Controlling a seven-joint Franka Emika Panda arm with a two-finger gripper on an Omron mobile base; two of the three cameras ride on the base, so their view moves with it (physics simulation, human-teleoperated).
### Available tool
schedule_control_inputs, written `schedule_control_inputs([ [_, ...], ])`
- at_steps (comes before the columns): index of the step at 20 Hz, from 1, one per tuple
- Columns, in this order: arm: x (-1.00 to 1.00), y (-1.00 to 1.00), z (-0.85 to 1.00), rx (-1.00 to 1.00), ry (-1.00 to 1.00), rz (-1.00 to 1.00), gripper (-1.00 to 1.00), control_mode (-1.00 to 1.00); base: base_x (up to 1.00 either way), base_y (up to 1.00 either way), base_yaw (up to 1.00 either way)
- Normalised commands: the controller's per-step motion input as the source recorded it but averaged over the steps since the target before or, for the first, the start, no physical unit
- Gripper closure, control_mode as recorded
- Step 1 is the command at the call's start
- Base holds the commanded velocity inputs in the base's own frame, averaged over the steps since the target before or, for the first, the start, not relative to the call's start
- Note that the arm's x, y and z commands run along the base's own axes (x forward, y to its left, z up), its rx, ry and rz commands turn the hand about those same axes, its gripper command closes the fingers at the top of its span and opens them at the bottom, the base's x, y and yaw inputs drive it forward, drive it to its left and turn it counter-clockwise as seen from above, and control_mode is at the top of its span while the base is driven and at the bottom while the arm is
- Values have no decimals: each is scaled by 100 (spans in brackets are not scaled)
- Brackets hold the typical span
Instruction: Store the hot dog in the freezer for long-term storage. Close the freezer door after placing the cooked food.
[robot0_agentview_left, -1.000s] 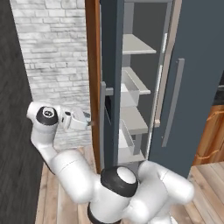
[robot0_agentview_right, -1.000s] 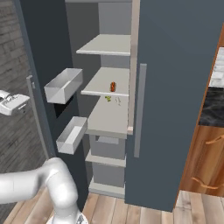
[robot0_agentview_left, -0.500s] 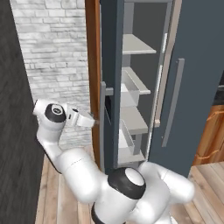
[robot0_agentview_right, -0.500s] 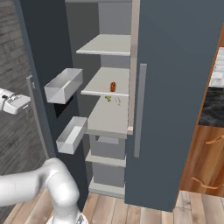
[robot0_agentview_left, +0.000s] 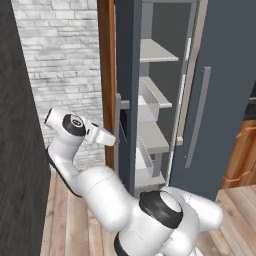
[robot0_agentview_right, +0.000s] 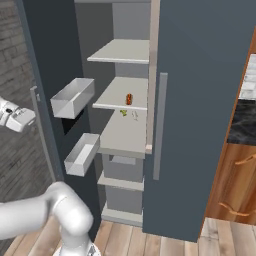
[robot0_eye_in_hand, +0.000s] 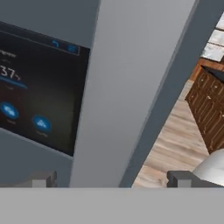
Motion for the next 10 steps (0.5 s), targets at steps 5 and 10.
schedule_control_inputs([
  [5,-2,-34,0,11,8,8,-100,-100,0,0,0],
  [10,-2,-56,0,12,4,11,-100,-100,0,0,0],
])
